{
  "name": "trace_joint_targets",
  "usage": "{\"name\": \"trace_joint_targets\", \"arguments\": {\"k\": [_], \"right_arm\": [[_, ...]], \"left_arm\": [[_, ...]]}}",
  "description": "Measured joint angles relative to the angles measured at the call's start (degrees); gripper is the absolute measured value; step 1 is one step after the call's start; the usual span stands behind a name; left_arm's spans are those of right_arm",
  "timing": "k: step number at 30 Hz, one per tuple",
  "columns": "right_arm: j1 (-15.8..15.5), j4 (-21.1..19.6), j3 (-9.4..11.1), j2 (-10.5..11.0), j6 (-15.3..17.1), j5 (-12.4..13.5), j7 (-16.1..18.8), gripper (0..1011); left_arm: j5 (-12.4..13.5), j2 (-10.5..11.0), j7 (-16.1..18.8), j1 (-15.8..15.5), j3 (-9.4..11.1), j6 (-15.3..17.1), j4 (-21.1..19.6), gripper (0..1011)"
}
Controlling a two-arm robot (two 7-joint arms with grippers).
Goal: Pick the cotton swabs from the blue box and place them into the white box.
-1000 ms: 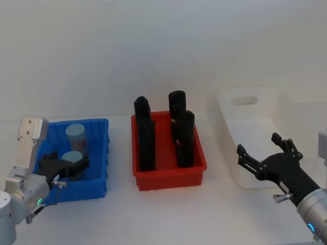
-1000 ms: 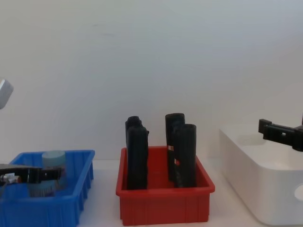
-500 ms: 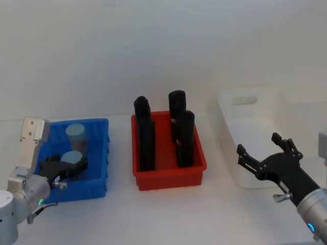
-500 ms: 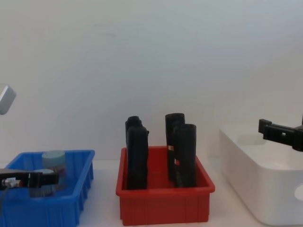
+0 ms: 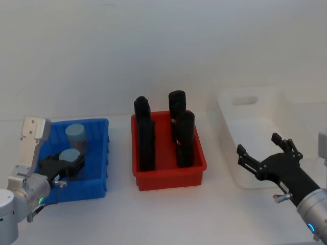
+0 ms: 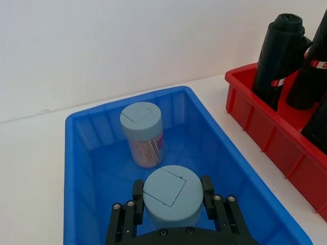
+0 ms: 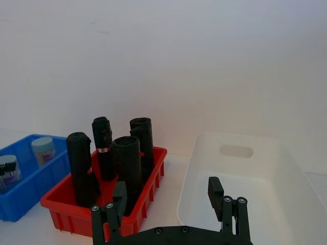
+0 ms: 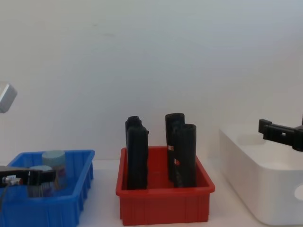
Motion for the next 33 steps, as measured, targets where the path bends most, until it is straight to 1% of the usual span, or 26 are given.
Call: {"name": "trace_joint_targets", "arguments": {"k": [6,12,15,18,19,24,25,28,33], "right_arm": [[0.0,0.0,0.0,0.0,0.0,0.0,0.0,1001],[0.0,0.0,0.0,0.0,0.0,0.0,0.0,1001],[0.0,0.0,0.0,0.0,0.0,0.0,0.0,1001],[0.0,0.0,0.0,0.0,0.0,0.0,0.0,1001],[0.0,0.0,0.0,0.0,0.0,0.0,0.0,1001],[0.0,0.0,0.0,0.0,0.0,0.0,0.0,1002],[0.0,0.0,0.0,0.0,0.0,0.0,0.0,1002],[0.0,0.0,0.0,0.0,0.0,0.0,0.0,1002],[0.0,0.0,0.0,0.0,0.0,0.0,0.0,1001]], "left_arm": [[0.37,0.58,0.29,0.67,-0.42,0.14,-2.4,669],[0.84,1.56,-0.32,1.41,-1.05,1.35,-6.18,669],[1.2,2.23,-1.71,1.71,-1.43,2.58,-8.72,669],[1.48,2.72,-3.25,1.83,-1.67,3.71,-10.57,669],[1.48,2.72,-3.25,1.83,-1.67,3.71,-10.57,669],[1.87,3.71,-7.04,1.85,-2.08,6.05,-14.34,669],[1.87,3.71,-7.04,1.85,-2.08,6.05,-14.34,669],[1.95,4.24,-9.57,1.62,-2.25,7.37,-16.42,670],[2.01,4.69,-12.89,1.14,-2.34,8.9,-18.49,669]]}}
